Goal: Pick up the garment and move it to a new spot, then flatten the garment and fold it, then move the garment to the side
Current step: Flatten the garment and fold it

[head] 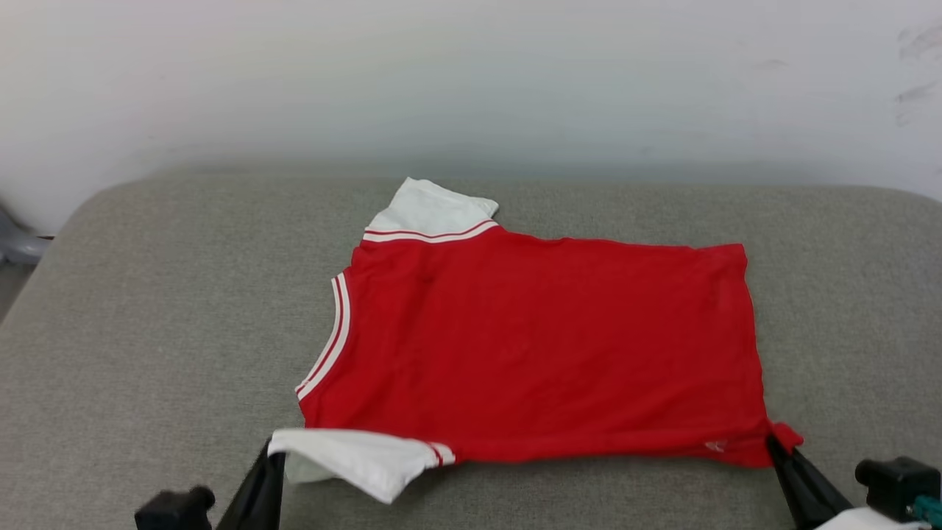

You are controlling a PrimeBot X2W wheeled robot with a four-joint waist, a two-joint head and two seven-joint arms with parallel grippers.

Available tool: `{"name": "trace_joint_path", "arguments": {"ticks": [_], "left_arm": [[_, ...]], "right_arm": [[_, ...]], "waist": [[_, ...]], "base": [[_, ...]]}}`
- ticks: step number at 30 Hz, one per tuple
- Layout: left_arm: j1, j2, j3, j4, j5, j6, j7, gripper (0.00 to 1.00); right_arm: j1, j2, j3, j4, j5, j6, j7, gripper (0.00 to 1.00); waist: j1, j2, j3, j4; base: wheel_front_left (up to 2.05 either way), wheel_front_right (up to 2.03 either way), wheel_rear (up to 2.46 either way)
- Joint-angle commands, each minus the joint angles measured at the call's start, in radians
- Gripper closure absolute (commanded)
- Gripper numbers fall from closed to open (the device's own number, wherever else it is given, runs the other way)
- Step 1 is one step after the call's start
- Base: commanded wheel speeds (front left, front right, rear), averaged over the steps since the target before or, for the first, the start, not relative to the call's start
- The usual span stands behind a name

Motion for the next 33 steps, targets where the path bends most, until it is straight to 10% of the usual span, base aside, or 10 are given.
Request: {"name": "trace_joint_path", "arguments": {"ticks": [1,33], "left_arm": [[-0.040,0.015,-0.003,-0.003,0.009,-0.002,0.007,1.00],[-0.684,0.160,-0.262,0.528,-0.085,-0.016,0.029,1.00]], "right_arm": [[-0.026,0.003,-0.003,-0.006,-0.002,-0.001,0.006,1.00],[-0.399,0.015,0.057,0.202,-0.041,-0.001,0.058,1.00]], "waist": [[-0.0001,-0.0001,0.016,-0.010],[-0.0001,-0.0001,0.309,-0.066]], "base": [[0.00,0.00,0.00],[0.00,0.00,0.00]]}}
